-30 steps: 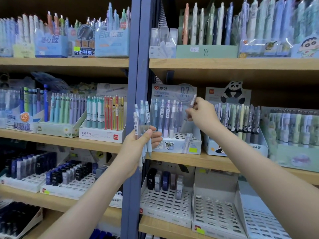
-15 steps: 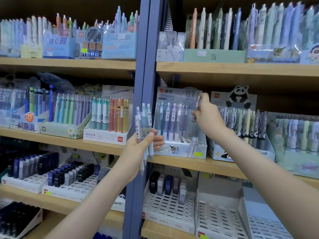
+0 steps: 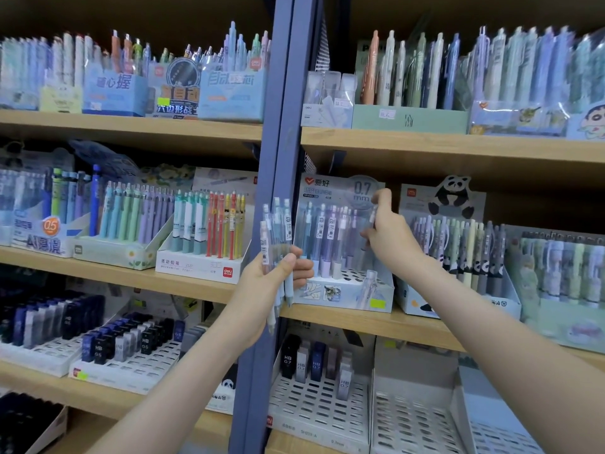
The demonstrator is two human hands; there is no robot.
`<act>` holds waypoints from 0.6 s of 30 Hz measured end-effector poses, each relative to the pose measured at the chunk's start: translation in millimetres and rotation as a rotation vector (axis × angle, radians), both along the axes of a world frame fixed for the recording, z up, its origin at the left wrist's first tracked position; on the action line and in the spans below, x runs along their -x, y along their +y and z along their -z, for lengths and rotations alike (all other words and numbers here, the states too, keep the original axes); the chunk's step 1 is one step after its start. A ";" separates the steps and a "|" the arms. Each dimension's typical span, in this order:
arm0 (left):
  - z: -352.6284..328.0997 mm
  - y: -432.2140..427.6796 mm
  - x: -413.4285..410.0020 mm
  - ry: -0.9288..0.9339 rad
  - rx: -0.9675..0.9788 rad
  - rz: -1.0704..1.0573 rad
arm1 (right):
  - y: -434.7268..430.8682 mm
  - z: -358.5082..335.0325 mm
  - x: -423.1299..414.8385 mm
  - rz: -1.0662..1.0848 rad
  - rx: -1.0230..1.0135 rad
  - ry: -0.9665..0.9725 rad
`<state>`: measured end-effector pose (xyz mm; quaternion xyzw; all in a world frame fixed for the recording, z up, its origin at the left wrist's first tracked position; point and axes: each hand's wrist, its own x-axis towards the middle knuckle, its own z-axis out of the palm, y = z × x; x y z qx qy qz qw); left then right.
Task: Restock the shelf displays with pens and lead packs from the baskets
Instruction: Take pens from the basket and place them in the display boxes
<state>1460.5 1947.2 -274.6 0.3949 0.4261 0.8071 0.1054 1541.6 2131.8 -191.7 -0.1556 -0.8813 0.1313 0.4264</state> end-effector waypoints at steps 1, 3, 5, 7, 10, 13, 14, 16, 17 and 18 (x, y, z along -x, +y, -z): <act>0.5 -0.2 0.8 0.002 0.003 0.001 | 0.0 -0.2 1.5 0.005 -0.011 -0.016; 1.9 -1.0 2.4 0.001 0.007 0.004 | 0.6 -0.6 4.5 0.027 -0.036 -0.033; 3.4 -2.2 4.1 -0.006 0.002 0.010 | 0.8 -1.6 6.5 0.040 -0.038 -0.035; 4.2 -3.5 5.5 -0.003 0.001 0.005 | 1.2 -2.3 9.1 0.053 -0.051 -0.048; 5.0 -5.1 6.9 0.009 0.001 -0.001 | 1.2 -2.5 13.0 0.095 -0.070 -0.078; 5.8 -6.3 6.5 0.011 0.001 -0.005 | 0.6 0.1 15.5 0.135 -0.104 -0.135; 6.1 -6.8 6.0 0.008 0.002 -0.004 | 0.1 0.5 15.7 0.143 -0.116 -0.153; 6.6 -7.0 5.2 0.001 0.006 -0.003 | -1.2 0.3 15.0 0.147 -0.135 -0.176; 6.7 -7.0 4.7 -0.003 0.009 -0.003 | -1.9 0.0 14.3 0.149 -0.142 -0.187; 6.7 -7.2 4.2 -0.006 0.012 0.000 | -2.5 -0.4 13.7 0.152 -0.145 -0.198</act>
